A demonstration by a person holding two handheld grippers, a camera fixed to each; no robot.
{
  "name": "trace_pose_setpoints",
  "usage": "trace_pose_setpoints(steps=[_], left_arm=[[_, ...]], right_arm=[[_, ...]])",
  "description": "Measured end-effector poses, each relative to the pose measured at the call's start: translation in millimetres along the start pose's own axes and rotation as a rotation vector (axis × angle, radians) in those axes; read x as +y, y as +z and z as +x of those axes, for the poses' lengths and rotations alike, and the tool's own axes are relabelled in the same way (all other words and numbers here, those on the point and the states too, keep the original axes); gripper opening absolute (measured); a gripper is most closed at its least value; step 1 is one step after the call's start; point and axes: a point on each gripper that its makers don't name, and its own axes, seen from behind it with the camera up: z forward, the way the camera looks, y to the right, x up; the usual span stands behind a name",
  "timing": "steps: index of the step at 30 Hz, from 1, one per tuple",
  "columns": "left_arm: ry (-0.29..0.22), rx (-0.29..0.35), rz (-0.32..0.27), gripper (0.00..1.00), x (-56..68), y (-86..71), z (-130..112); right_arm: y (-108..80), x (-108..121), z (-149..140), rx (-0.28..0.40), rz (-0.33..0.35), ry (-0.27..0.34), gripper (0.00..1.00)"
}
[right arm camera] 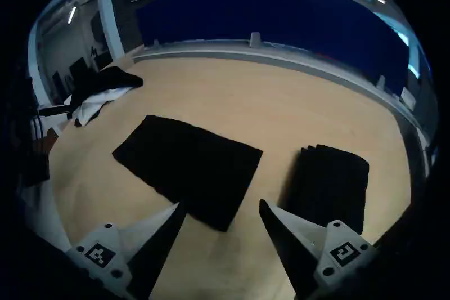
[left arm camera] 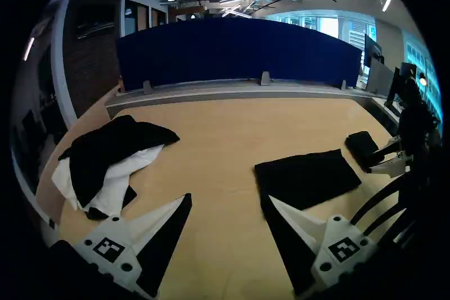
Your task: Fold towel
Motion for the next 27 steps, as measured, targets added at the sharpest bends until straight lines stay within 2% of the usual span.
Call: trace_pose_setpoints(steps=[14,19,21,27], left_arm=[[-0.044,-0.032,0.064,0.91,-25.6,-36.6,-31],[-0.051,-0.042,0.078,0.91,-30.6,-44.0,-39],[-0.052,-0.045,0.082,0.91,-31.9,-45.6,-42],[-0.058,-0.048,0.084,0.91,-32.4,-48.7,-44]], right_arm=[[11.4,-7,-39,-0.145,0.082,-0.163,1.0],[15.3,-2,-47,-0.179,0.085,-0.186,0.97],[17.1,0,-50,-0.19,0.085,-0.188,0.93],[23.7,1,-59,-0.222,0.09,-0.18,0.7]])
